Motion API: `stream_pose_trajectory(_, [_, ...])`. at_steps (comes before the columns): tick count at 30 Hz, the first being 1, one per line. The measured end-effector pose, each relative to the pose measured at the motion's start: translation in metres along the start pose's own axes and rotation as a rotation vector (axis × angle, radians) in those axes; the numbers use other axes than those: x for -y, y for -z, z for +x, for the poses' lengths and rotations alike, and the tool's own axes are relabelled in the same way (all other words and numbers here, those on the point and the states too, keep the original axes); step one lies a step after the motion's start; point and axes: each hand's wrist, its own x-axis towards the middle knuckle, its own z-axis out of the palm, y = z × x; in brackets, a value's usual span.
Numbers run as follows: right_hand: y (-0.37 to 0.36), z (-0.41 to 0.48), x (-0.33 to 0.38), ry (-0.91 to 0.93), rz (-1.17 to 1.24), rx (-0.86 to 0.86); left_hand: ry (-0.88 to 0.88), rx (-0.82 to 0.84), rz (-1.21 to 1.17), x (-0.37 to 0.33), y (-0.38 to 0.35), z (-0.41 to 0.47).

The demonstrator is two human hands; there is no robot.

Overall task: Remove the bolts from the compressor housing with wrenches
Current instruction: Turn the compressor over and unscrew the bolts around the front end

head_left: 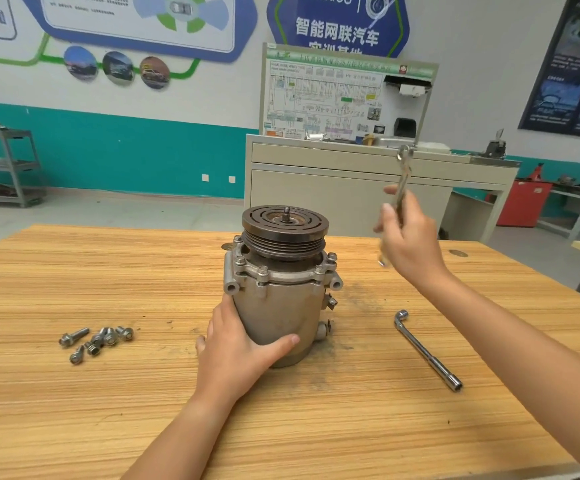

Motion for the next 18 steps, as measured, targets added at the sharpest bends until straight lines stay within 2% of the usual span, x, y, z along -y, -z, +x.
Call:
stream_pose_trajectory(2, [0.019, -0.016, 0.008, 0.061, -0.095, 0.061, 0.003, 0.002, 0.003, -0.001, 0.000, 0.000])
stream_pose_trajectory(4, [0.032, -0.033, 0.014, 0.188, -0.413, 0.233, 0.007, 0.003, 0.010, -0.002, 0.000, -0.001])
stream_pose_trajectory(7, [0.038, -0.051, 0.021, 0.189, -0.793, 0.441, 0.000, -0.003, 0.008, -0.002, 0.000, -0.001])
stream_pose_trajectory(13, [0.033, -0.051, 0.048, 0.155, -0.985, 0.562, 0.000, -0.010, 0.014, 0.000, -0.001, -0.001])
stream_pose_trajectory(18, [0.023, -0.051, 0.077, 0.226, -1.167, 0.682, -0.001, -0.015, 0.017, 0.000, -0.002, -0.001])
